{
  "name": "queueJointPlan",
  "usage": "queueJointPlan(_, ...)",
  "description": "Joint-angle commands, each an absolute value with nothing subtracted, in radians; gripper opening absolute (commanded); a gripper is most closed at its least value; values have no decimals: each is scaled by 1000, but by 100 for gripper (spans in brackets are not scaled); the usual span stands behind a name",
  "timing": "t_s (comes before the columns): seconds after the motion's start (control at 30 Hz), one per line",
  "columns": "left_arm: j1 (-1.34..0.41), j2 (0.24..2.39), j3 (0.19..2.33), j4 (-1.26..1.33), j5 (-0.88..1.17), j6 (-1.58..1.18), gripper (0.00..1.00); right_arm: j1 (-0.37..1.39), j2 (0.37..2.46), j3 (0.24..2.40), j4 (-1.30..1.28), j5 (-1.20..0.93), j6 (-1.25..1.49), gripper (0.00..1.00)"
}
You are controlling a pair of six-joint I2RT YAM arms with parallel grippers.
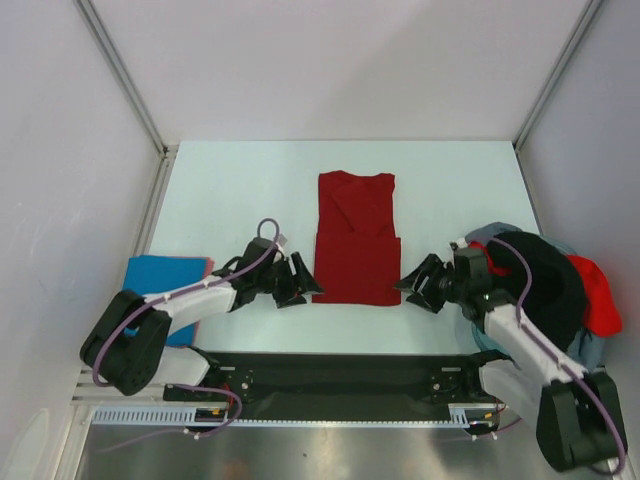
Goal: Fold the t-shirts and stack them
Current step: Fold the tshirt
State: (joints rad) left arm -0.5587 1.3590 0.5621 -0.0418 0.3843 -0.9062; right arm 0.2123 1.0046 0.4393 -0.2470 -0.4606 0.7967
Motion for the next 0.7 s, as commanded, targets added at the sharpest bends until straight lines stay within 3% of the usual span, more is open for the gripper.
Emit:
queueJointPlan(0.0, -555, 1283, 436, 116, 289, -1211, 72, 296, 836, 299, -52, -228, 1183, 64)
queueJointPlan(0.17, -560, 1290, 279, 299, 247, -1455, 69, 409, 756, 232, -110, -55, 1278, 63)
queueJointPlan(0.4, -591, 1374, 301, 287, 183, -1586, 56, 497, 791, 132, -37, 136, 1471, 54)
queueJointPlan(0.67, -604, 1471, 294, 250, 160, -1697, 46, 505, 966, 140, 80, 127, 1508, 49)
